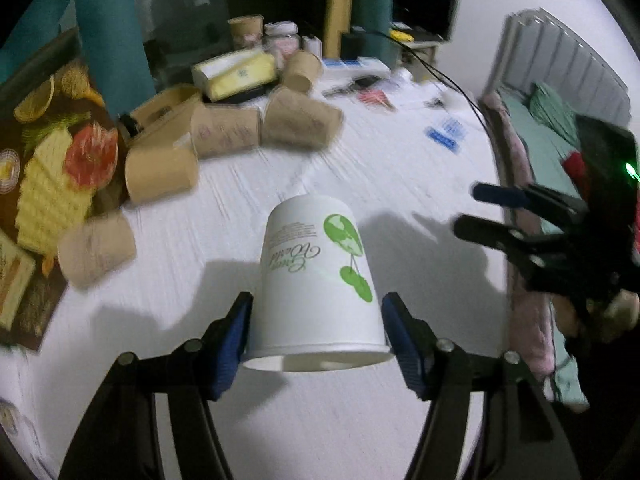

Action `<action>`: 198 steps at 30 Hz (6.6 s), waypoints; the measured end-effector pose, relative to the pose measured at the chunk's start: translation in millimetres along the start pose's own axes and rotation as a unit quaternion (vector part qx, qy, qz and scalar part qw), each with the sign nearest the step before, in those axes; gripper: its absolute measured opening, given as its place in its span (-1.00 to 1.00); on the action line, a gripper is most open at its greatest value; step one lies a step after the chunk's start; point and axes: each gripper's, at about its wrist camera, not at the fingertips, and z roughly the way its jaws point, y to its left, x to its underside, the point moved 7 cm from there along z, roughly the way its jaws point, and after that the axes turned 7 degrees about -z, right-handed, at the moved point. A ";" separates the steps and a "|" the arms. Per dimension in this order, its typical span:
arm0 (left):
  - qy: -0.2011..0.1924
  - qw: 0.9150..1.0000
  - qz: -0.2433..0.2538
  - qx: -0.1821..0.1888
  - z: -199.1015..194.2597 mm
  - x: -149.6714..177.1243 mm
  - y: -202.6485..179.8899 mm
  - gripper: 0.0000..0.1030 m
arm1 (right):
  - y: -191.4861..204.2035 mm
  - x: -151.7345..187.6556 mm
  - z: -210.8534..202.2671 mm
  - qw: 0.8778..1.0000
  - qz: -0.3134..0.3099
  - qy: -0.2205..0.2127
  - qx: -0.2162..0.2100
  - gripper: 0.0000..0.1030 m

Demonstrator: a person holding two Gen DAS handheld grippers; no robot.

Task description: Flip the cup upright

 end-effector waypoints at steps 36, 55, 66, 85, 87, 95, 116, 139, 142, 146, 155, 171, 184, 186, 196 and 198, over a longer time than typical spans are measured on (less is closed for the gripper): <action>-0.081 0.986 -0.144 -0.013 -95.8 156.3 23.9 0.71 | 185.4 27.0 -39.2 0.838 -0.518 0.080 -0.154 0.55; -0.105 0.945 -0.309 -0.023 -117.8 260.0 54.4 0.71 | 265.3 97.8 10.2 0.534 -0.796 0.236 -0.159 0.55; -0.117 0.940 -0.319 -0.020 -127.7 265.9 57.6 0.71 | 278.1 102.0 18.9 0.524 -0.799 0.247 -0.162 0.32; -0.147 0.938 -0.307 -0.068 -126.0 229.9 51.8 0.71 | 192.3 0.0 16.4 0.940 -0.253 0.002 -0.229 0.32; -0.146 0.938 -0.306 -0.070 -123.1 223.3 49.3 0.71 | 179.4 3.0 18.9 0.954 -0.200 -0.018 -0.224 0.32; -0.136 0.941 -0.303 -0.066 -109.9 208.0 42.1 0.71 | 157.7 26.2 34.2 0.970 -0.133 -0.042 -0.199 0.32; -0.135 0.949 -0.273 -0.083 -104.2 201.8 16.1 0.71 | 138.3 76.2 -0.9 0.982 -0.111 -0.019 -0.150 0.39; -0.213 0.957 -0.164 -0.113 -151.1 172.1 -51.4 0.71 | 62.9 104.6 -145.9 0.996 -0.031 -0.059 -0.050 0.50; -0.233 0.954 -0.142 -0.121 -167.4 157.5 -56.9 0.72 | 56.8 95.1 -163.2 0.996 -0.026 -0.075 -0.041 0.51; -0.269 0.947 -0.123 -0.127 -192.9 140.7 -63.5 0.71 | 53.5 78.6 -189.7 0.994 -0.032 -0.100 -0.026 0.52; -0.327 0.935 -0.093 -0.104 -240.3 117.4 -81.9 0.72 | 66.9 39.9 -253.7 0.984 -0.060 -0.168 -0.004 0.55; -0.425 0.888 -0.114 -0.135 -322.7 119.2 -57.9 0.97 | 115.0 -4.0 -320.2 0.964 -0.087 -0.251 0.014 0.68; -0.443 0.875 -0.129 -0.144 -337.8 128.4 -13.7 0.99 | 143.9 -21.2 -303.4 0.961 -0.083 -0.262 0.016 0.68; -0.441 0.876 -0.130 -0.146 -335.4 128.4 -8.6 0.99 | 145.7 -24.0 -296.6 0.963 -0.083 -0.257 0.017 0.68; -0.435 0.878 -0.139 -0.142 -324.8 121.5 4.9 0.99 | 145.0 -31.7 -277.9 0.965 -0.086 -0.248 0.017 0.69; -0.435 0.878 -0.139 -0.142 -323.5 120.2 6.4 0.99 | 145.4 -32.2 -278.3 0.964 -0.086 -0.249 0.018 0.70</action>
